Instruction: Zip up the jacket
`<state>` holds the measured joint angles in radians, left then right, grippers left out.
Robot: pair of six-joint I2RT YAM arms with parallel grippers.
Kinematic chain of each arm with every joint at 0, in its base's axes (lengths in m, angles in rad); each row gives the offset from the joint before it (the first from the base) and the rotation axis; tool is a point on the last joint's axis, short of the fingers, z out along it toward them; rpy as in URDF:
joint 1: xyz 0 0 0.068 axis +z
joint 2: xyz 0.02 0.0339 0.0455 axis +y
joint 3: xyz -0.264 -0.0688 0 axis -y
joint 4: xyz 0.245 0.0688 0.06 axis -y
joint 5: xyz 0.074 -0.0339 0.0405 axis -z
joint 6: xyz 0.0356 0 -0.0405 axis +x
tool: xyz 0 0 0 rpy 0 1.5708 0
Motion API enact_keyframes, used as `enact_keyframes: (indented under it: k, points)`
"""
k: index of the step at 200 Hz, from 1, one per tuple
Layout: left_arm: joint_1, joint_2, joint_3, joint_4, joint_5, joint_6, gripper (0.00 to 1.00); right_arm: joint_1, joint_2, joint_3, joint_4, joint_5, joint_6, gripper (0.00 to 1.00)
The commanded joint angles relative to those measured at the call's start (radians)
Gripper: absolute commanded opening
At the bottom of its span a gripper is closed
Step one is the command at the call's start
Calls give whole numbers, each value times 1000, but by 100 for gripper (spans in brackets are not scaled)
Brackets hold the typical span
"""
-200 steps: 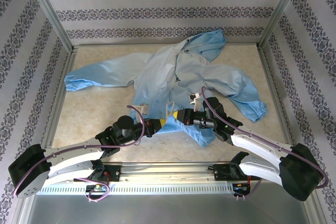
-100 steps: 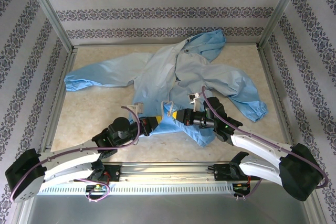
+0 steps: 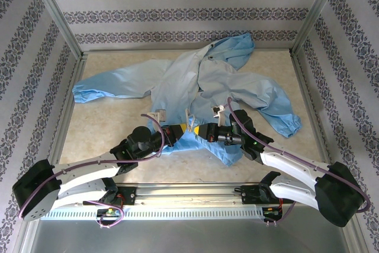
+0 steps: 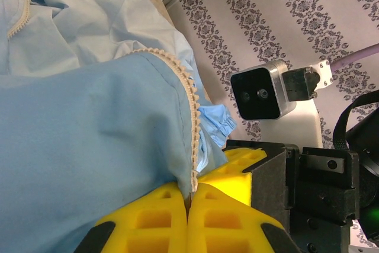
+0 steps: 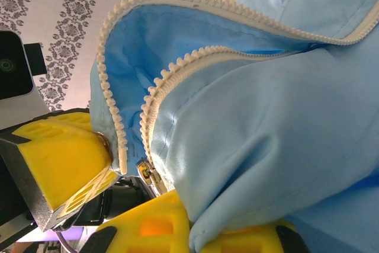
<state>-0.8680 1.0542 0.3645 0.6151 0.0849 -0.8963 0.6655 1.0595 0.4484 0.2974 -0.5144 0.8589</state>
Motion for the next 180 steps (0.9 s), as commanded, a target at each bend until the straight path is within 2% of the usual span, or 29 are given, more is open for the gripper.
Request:
enact_keyframes:
  k: [1, 180]
  points:
    - [12, 4, 27, 61, -3, 22, 0, 14, -14, -6, 48, -24, -4, 0]
    - [12, 31, 13, 84, -46, 33, 0, 18, -15, -7, 47, -19, -2, 0]
